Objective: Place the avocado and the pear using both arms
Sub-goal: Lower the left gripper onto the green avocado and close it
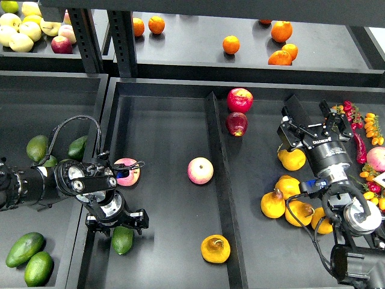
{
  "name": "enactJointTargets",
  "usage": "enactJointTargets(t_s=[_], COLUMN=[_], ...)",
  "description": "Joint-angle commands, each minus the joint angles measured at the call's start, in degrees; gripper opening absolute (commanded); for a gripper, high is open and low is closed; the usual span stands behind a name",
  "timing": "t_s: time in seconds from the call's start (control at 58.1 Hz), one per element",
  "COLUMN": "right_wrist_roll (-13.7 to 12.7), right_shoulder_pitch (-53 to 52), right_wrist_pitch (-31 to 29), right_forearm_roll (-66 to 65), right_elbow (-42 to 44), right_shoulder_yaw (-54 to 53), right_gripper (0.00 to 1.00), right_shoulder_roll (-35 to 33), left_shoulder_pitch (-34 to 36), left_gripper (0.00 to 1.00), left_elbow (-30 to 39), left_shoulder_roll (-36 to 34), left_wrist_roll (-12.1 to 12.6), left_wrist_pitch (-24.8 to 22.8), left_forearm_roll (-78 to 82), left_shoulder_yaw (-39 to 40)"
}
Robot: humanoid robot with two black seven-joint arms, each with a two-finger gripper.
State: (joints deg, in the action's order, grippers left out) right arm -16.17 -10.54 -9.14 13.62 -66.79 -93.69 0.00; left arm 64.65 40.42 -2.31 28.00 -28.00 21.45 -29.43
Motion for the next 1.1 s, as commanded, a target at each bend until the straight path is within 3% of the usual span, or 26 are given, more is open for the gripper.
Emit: enactJointTargets(t_s=[0.0, 0.447, 0.55, 0.636, 0.671, 0.757, 1.084], right_wrist_roll=[0.00, 0.00, 0.00, 0.00, 0.00, 0.00, 0.00], right_shoulder_pitch=[-0.01, 0.08, 0.35, 0.43, 0.43, 0.43, 0.35], right_wrist_pitch=[0.00, -0.09, -0.44, -0.70, -0.70, -0.70, -0.70], right_forearm_roll=[0.00, 0.09, 0.09, 0.09, 0.09, 0.09, 0.09], right_elbow=[0.00, 0.00, 0.00, 0.00, 0.00, 0.00, 0.00], right_shoulder_yaw=[0.00, 0.00, 0.00, 0.09, 0.09, 0.09, 0.70], right_gripper=[0.99, 0.99, 0.99, 0.99, 0.99, 0.99, 0.99], right_shoulder_roll=[0.00, 0.00, 0.00, 0.00, 0.00, 0.00, 0.00], left_shoulder_pitch=[-0.13, -0.49, -0.57, -0.75, -0.75, -0.66, 4.43], left_gripper=[0.85, 0.65, 0.52, 0.26, 0.24, 0.20, 0.22], left_elbow=[0.01, -0.61, -0.70, -1.22, -1.57, -2.19, -1.75], left_shoulder_roll=[0.12, 0.64, 0.64, 0.64, 0.64, 0.64, -2.25], left_wrist_roll=[0.00, 0.00, 0.00, 0.00, 0.00, 0.00, 0.00], left_wrist_pitch=[0.00, 0.00, 0.00, 0.00, 0.00, 0.00, 0.00], left_forearm_roll=[-0.18, -0.53, -0.71, -2.20, -2.81, -3.26, -3.52], left_shoulder_yaw=[0.08, 0.16, 0.25, 1.39, 1.57, 1.83, 6.49])
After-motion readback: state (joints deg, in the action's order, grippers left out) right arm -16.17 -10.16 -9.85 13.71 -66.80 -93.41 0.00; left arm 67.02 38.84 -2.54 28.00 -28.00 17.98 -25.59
